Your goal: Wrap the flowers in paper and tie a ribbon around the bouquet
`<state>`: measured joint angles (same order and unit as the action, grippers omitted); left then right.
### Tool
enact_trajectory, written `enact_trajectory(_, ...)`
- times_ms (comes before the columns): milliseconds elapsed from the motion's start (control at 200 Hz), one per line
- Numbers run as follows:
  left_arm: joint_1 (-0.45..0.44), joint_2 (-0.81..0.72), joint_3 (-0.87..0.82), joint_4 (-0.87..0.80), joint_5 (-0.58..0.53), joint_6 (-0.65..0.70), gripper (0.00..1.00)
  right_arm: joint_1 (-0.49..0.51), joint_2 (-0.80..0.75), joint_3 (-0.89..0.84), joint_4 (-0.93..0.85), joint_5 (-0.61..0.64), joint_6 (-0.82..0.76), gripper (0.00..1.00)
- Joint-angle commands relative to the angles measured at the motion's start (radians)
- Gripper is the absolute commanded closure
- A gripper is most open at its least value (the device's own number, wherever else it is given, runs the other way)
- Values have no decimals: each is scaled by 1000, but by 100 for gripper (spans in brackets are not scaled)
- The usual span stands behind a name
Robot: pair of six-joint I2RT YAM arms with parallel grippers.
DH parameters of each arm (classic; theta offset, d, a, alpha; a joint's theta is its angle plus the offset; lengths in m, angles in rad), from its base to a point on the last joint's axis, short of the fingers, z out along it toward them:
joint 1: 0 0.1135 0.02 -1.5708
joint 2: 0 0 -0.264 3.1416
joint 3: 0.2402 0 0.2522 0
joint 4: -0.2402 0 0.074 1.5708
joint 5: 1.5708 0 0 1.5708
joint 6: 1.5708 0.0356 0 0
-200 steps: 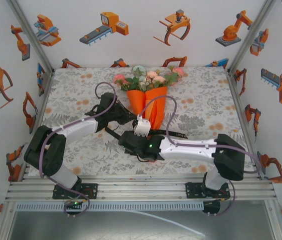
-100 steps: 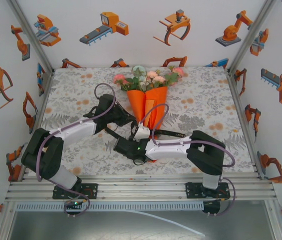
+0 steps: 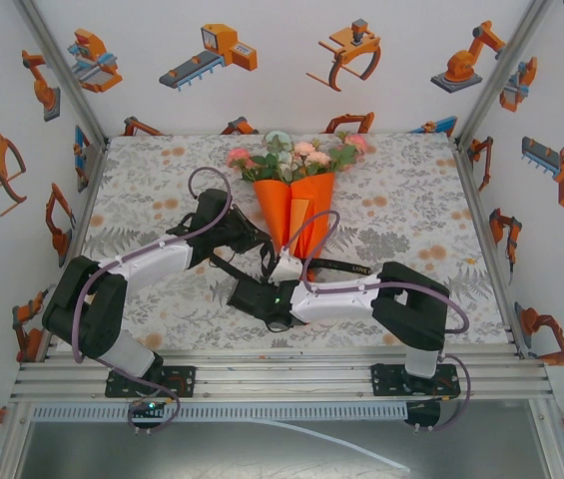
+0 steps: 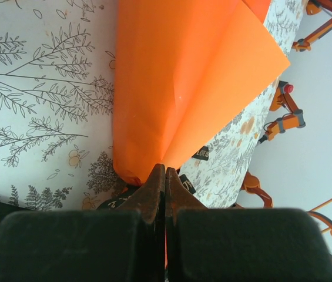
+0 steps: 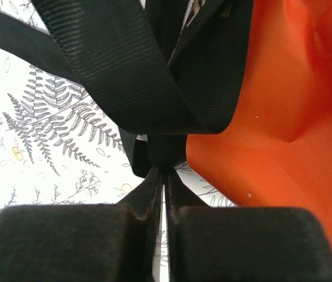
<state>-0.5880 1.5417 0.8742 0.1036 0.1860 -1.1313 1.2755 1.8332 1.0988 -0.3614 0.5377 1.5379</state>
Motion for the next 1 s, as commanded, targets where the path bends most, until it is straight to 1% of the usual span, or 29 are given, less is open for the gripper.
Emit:
enact_trajectory(0,12,-23,-9,-15,-14,32,100,17,-62,-17,0,98,-43,100)
enact_trajectory(110,25,-26,-9,-18,-13,68,100,35,-133,-29,9,124,-152,100)
enact_trajectory(250,34,-22,-21,88,63,141,100,39,-232,-49,23,99,-281,100)
enact_trajectory(310,32,-19,-18,104,78,153,100,39,-274,-51,-17,114,-319,100)
enact_trajectory(421,33,-20,-6,83,81,168,100,34,-360,-70,-76,161,-402,100)
enact_trajectory(531,34,-33,-13,75,77,179,100,-16,-436,-87,-152,159,-487,100)
enact_trajectory(631,33,-51,-27,81,82,184,100,-77,-507,-125,-157,145,-568,100)
enact_trajectory(741,32,-75,-46,81,83,187,100,-147,-552,-178,-148,120,-608,100)
enact_trajectory(871,33,-117,-73,48,69,208,100,-167,-544,-207,-120,68,-664,100)
enact_trajectory(991,28,-159,-89,-13,23,264,100,-174,-578,-233,-56,-3,-784,100)
